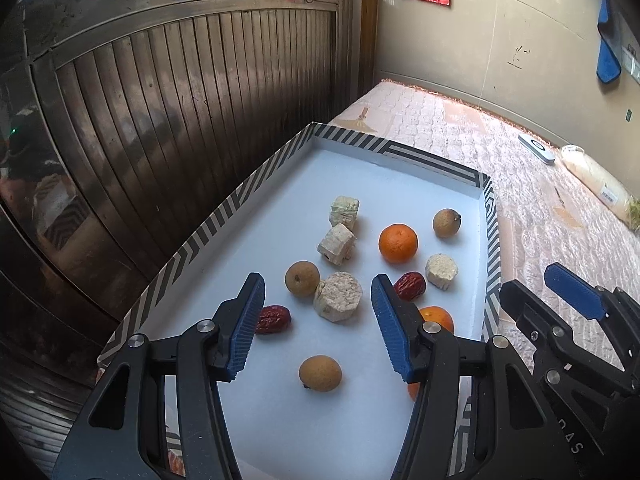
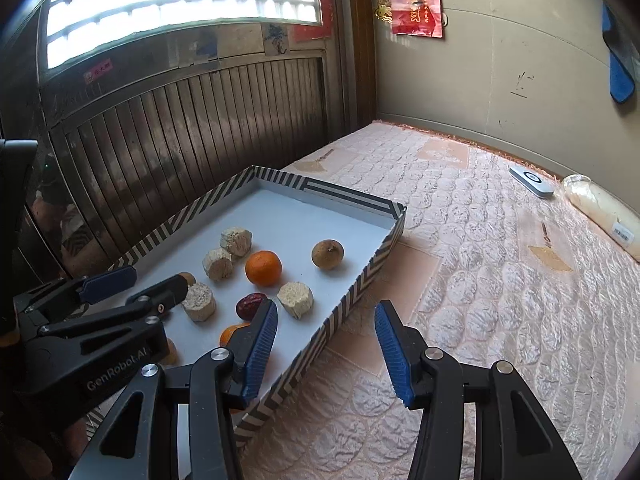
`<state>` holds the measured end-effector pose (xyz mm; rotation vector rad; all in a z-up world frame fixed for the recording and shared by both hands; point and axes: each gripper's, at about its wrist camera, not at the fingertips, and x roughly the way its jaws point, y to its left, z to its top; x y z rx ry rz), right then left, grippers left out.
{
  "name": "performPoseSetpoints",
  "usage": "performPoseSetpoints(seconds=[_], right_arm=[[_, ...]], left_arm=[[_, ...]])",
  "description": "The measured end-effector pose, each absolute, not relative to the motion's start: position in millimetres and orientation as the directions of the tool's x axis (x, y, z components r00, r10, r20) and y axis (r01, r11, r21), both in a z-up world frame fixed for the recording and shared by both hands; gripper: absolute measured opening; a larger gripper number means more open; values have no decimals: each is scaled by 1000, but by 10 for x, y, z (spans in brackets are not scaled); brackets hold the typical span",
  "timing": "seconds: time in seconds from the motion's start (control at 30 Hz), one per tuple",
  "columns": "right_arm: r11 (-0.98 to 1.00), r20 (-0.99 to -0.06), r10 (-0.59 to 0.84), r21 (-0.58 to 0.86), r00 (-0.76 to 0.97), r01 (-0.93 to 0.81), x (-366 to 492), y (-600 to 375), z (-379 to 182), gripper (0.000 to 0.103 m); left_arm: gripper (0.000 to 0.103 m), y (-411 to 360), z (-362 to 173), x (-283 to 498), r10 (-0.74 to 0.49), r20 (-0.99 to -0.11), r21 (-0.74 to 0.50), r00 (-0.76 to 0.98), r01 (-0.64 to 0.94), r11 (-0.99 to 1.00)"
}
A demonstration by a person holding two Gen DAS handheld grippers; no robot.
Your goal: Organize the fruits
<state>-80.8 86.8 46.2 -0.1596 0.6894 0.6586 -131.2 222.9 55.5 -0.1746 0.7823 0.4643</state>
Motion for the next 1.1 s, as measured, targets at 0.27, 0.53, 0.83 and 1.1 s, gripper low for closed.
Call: performPoseSetpoints(seconds=[0.27, 0.53, 0.83, 1.1], right_arm=[[783, -625, 514, 62, 587, -619, -903, 814, 501, 49], [786, -619, 520, 76, 589, -614, -918, 740, 517, 50], [786, -613, 522, 76, 593, -614, -948, 709, 541, 50], [780, -611, 529, 78, 589, -620, -973, 690, 549, 50]], left_arm=[[56, 2177, 614, -1402, 351, -699, 24, 623, -469, 883], [56, 2103, 671, -1447, 363, -681, 35, 636, -466, 884], [56, 2044, 703, -1502, 372, -669, 48, 644, -461, 886], [56, 2050, 712, -1540, 374, -671, 41, 640, -472, 881]])
